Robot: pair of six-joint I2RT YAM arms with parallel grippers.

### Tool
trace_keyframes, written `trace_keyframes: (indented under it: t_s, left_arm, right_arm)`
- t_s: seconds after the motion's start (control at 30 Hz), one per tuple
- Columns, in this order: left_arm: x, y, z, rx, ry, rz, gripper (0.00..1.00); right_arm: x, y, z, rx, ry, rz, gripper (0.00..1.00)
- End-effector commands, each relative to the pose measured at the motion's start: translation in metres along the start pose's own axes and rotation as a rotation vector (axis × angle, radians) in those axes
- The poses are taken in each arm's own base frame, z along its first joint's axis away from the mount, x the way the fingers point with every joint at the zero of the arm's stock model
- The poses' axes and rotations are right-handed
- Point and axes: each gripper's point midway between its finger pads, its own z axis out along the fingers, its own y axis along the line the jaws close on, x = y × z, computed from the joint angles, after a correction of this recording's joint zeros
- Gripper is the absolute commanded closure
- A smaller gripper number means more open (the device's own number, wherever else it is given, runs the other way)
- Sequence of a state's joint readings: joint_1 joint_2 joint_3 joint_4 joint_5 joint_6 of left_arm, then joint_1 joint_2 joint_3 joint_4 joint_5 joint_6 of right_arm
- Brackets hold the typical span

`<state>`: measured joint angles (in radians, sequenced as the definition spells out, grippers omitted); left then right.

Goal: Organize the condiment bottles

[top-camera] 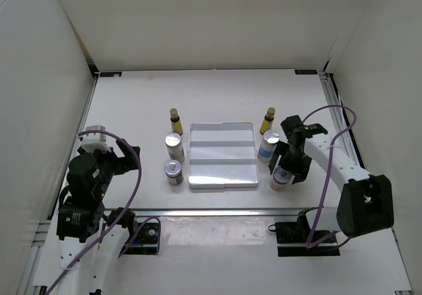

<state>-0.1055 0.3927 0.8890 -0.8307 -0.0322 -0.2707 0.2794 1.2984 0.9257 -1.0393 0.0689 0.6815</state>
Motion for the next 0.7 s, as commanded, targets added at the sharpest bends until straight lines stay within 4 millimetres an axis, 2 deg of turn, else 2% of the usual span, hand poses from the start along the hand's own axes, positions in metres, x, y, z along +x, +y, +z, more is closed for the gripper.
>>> trace_keyframes:
  t_s: [0.0,0.07,0.27,0.4,0.47,0.5,0.53,0.67]
  left_arm:
    - [0.001,-0.001,0.004,0.003,0.007,-0.009,0.0]
    - [0.001,-0.001,0.004,0.003,0.007,-0.009,0.0]
    - [0.001,-0.001,0.004,0.003,0.007,-0.009,0.0]
    - [0.001,-0.001,0.004,0.003,0.007,-0.009,0.0]
    - [0.001,-0.001,0.004,0.003,0.007,-0.009,0.0]
    - [0.001,-0.001,0.004,0.003,0.007,-0.009,0.0]
    - [0.001,-0.001,0.004,0.003,0.007,-0.009,0.0]
    - [0.002,-0.001,0.006,0.001,0.016,-0.009,0.0]
  right_arm:
    - [-0.005,0.001,0.012,0.035,-0.032,0.005,0.16]
    - [-0.002,0.002,0.014,0.036,-0.03,-0.006,0.2]
    - [0.0,0.009,0.013,0.046,-0.058,-0.044,0.43]
    - [-0.003,0.016,-0.013,0.053,-0.144,-0.084,0.67]
    - [-0.002,0.015,-0.024,0.07,-0.176,-0.1,0.72]
    - [-0.005,0.022,-0.036,0.057,-0.222,-0.117,0.75]
    - [-0.005,0.024,-0.041,0.057,-0.235,-0.132,0.81]
    - [-0.002,0.043,-0.067,0.013,-0.298,-0.182,0.92]
